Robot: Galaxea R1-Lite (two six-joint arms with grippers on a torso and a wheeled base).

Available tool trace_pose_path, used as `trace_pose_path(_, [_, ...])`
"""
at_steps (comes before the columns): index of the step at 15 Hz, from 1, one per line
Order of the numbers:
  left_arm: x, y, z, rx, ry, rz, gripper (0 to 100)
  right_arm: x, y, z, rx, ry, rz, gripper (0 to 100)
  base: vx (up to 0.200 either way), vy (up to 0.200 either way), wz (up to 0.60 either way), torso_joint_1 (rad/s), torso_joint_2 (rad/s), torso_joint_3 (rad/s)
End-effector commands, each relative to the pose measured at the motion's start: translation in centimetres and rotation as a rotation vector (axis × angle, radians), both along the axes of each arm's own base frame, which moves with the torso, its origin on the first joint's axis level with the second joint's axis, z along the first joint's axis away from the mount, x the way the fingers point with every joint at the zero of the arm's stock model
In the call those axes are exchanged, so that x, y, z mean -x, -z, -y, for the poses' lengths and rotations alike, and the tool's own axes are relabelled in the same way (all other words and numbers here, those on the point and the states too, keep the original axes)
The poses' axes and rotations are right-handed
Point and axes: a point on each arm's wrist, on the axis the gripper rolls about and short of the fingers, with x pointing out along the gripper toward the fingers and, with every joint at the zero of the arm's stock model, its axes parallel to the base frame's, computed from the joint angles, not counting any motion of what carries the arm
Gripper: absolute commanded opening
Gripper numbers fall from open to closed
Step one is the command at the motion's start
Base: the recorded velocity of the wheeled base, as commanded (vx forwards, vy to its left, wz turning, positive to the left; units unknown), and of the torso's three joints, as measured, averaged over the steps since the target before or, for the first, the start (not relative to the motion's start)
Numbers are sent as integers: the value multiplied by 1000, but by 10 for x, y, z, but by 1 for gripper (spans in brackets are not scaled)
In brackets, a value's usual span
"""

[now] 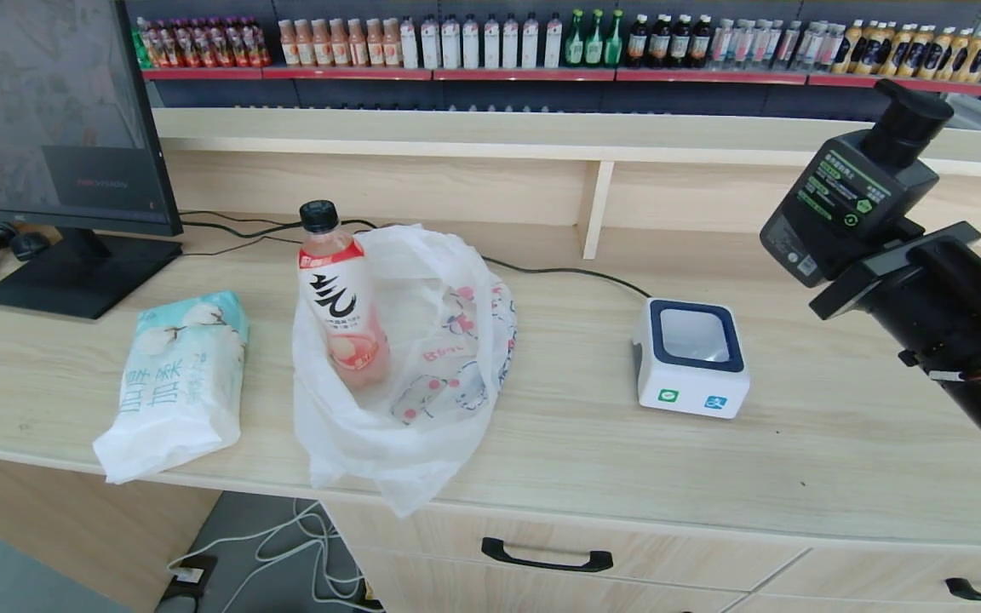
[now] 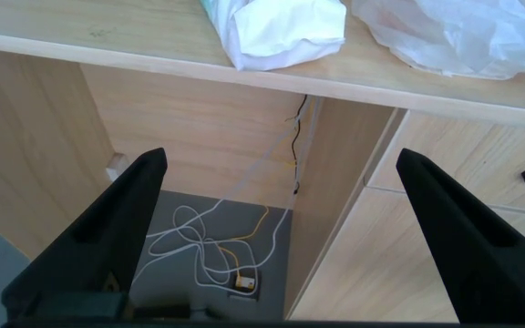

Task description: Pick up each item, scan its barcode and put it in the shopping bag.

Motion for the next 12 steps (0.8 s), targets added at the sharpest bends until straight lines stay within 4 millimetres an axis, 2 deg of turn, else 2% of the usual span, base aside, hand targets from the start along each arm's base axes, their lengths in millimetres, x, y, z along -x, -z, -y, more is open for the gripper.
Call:
trace_pose_path(1, [0,0,0,1,0,1,100,-1,2,-2,0,-6,-8,0,-200,0,0,22,7,2])
trace_pose_path(5, [0,0,0,1,0,1,100,-3,1,-2,0,-6,-5,0,0,0,0,0,0,0])
trace_pose_path(12, [0,0,0,1,0,1,100,-6,2,-5,-10,-18,-13,0,0,200,0,10,5,4])
